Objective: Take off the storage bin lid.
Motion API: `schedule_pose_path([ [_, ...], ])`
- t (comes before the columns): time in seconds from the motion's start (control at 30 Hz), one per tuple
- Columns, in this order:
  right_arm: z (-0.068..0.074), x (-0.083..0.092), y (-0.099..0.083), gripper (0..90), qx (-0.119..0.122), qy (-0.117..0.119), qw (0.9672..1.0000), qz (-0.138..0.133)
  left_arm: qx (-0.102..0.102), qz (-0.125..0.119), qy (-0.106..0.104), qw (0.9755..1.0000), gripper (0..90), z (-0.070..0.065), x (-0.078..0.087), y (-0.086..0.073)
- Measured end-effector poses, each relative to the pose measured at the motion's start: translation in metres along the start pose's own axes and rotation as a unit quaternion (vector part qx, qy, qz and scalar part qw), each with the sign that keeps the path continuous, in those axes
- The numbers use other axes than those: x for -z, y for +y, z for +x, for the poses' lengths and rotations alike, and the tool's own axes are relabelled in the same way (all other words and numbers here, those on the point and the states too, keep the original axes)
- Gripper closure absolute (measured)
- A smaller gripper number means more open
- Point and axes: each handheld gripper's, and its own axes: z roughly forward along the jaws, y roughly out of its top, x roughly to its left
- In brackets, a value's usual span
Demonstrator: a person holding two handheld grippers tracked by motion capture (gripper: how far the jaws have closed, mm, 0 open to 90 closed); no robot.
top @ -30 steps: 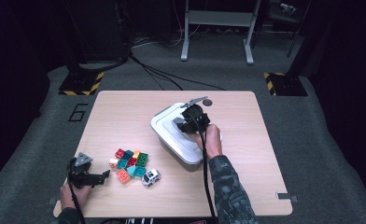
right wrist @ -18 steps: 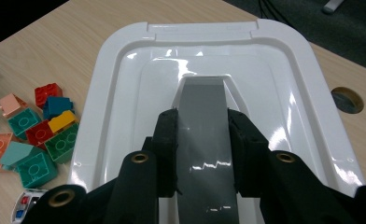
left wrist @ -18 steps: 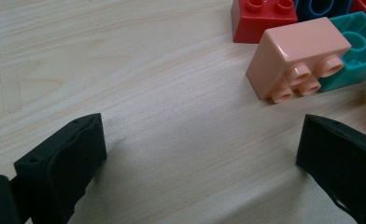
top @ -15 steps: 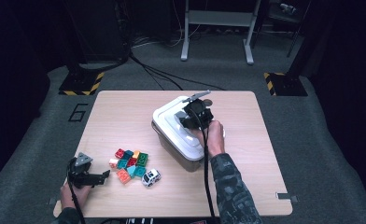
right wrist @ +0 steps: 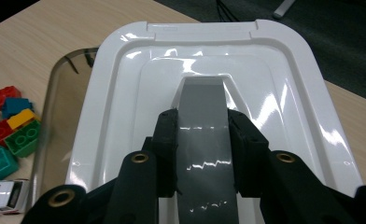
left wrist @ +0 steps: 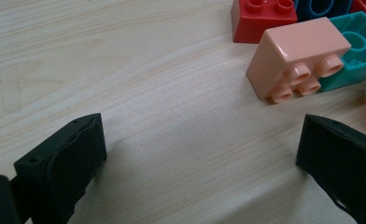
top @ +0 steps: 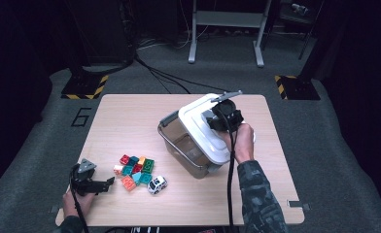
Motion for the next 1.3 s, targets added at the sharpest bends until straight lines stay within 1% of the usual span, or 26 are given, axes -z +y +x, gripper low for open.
schedule_pose_path([
  [0.03,-0.004,0.002,-0.002,67.2,-0.005,-0.005,1.0000,0.000,0.001,0.002,-0.001,1.0000,1.3,0.000,0.000,0.000],
  [0.13,-0.018,0.008,-0.009,67.2,-0.021,-0.018,0.9996,0.000,0.001,-0.002,0.001,1.0000,1.3,0.000,0.000,0.000],
  [0.2,-0.026,0.010,-0.015,67.2,-0.027,-0.028,0.9992,0.004,0.002,-0.002,0.001,1.0000,1.3,0.000,0.000,0.000],
  [0.23,-0.030,0.012,-0.017,67.2,-0.034,-0.034,0.9988,0.007,0.002,-0.004,0.002,1.0000,1.3,-0.001,-0.001,0.000],
  [0.33,-0.044,0.017,-0.025,67.2,-0.048,-0.047,0.9977,0.006,0.002,0.000,0.001,1.0000,1.3,0.000,0.000,0.000],
  [0.37,-0.048,0.018,-0.028,67.2,-0.053,-0.051,0.9973,0.006,0.002,-0.003,0.001,1.0000,1.3,0.000,0.000,0.000],
  [0.43,-0.057,0.022,-0.033,67.2,-0.063,-0.060,0.9961,0.005,0.003,-0.007,0.004,1.0000,1.3,-0.001,-0.001,-0.001],
  [0.6,-0.078,0.030,-0.046,67.2,-0.087,-0.081,0.9929,0.001,0.003,-0.008,0.005,1.0000,1.2,-0.001,-0.001,-0.001],
  [0.63,-0.082,0.032,-0.049,67.2,-0.094,-0.087,0.9918,-0.002,0.003,-0.007,0.005,1.0000,1.2,-0.001,-0.001,-0.001],
  [0.7,-0.089,0.034,-0.055,67.2,-0.096,-0.096,0.9907,-0.005,0.003,-0.007,0.005,1.0000,1.2,-0.001,-0.001,-0.001],
  [0.73,-0.092,0.035,-0.059,67.2,-0.104,-0.104,0.9890,-0.007,0.003,-0.007,0.005,1.0000,1.2,-0.001,-0.001,-0.001],
  [0.8,-0.097,0.034,-0.067,67.2,-0.111,-0.120,0.9865,-0.008,0.003,-0.008,0.005,1.0000,1.2,-0.001,-0.001,-0.001],
  [0.83,-0.098,0.034,-0.070,67.2,-0.115,-0.124,0.9855,-0.007,0.002,-0.008,0.005,1.0000,1.2,-0.001,-0.001,-0.001],
  [0.87,-0.100,0.033,-0.075,67.2,-0.120,-0.132,0.9839,-0.004,0.002,-0.008,0.005,1.0000,1.2,-0.001,-0.001,-0.001],
  [0.9,-0.102,0.031,-0.078,67.2,-0.124,-0.136,0.9830,0.000,0.007,-0.008,0.004,0.9999,1.2,-0.001,-0.001,-0.001],
  [0.93,-0.104,0.030,-0.081,67.2,-0.127,-0.138,0.9823,0.002,0.006,-0.006,0.005,1.0000,1.2,-0.001,-0.001,-0.001],
  [1.03,-0.110,0.025,-0.091,67.2,-0.143,-0.150,0.9782,0.008,0.006,-0.006,0.005,1.0000,1.2,-0.001,-0.001,-0.001],
  [1.07,-0.112,0.023,-0.095,67.2,-0.148,-0.157,0.9763,0.011,0.006,-0.006,0.005,1.0000,1.2,-0.001,-0.001,-0.001],
  [1.13,-0.114,0.016,-0.102,67.2,-0.152,-0.166,0.9741,0.020,0.006,-0.006,0.005,1.0000,1.2,-0.001,-0.001,-0.001],
  [1.2,-0.115,0.008,-0.111,67.1,-0.154,-0.166,0.9736,0.028,0.006,-0.007,0.005,0.9999,1.2,-0.001,-0.001,-0.001],
  [1.3,-0.115,-0.006,-0.121,67.2,-0.170,-0.164,0.9711,0.035,0.006,-0.006,0.005,1.0000,1.2,-0.001,-0.001,-0.001],
])
